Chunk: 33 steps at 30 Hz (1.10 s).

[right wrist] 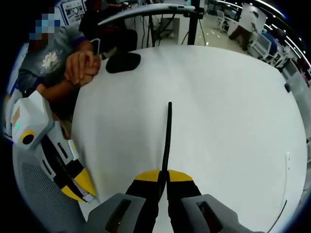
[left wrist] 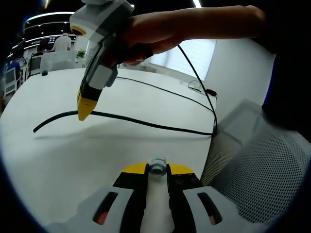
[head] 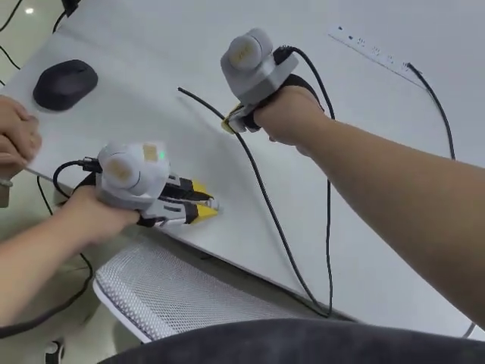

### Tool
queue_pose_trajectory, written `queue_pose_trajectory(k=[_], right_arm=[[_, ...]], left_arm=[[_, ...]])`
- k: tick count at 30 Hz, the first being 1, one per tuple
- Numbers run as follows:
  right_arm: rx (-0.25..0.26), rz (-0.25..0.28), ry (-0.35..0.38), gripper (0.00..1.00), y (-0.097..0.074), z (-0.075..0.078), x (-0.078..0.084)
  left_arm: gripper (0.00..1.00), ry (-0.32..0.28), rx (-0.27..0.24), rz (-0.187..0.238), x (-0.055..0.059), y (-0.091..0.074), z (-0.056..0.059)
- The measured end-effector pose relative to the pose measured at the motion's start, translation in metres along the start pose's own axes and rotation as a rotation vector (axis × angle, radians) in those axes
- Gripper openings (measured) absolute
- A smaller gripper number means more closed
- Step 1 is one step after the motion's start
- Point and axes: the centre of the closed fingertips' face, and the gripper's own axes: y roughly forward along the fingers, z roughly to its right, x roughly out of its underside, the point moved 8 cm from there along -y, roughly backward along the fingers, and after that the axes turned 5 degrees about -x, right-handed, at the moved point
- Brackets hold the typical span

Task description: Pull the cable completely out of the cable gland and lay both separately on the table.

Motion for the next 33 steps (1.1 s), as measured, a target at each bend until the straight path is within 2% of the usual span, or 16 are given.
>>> queue_pose_trajectory(k=[11, 18, 20, 26, 33], right_arm=[[-0.027, 0.007, -0.004, 0.0, 0.011, -0.001, 0.002], [-0.031, 0.01, -0.007, 0.0, 0.016, 0.001, 0.003], [-0.027, 0.007, -0.019, 0.0, 0.017, 0.001, 0.003], [-0.016, -0.006, -0.058, 0.01, 0.02, 0.0, 0.002], [-0.015, -0.012, -0.081, 0.02, 0.023, -0.002, 0.001]], left_arm=[[0.16, 0.001, -0.033, -0.006, 0.003, 0.005, -0.005], [0.16, 0.033, -0.047, -0.012, 0.001, 0.004, -0.009], [0.16, 0.032, -0.047, -0.012, 0.001, 0.004, -0.009], [0.16, 0.083, -0.043, -0.031, -0.001, 0.005, -0.009], [0.16, 0.083, -0.036, -0.042, 0.0, 0.005, -0.009]])
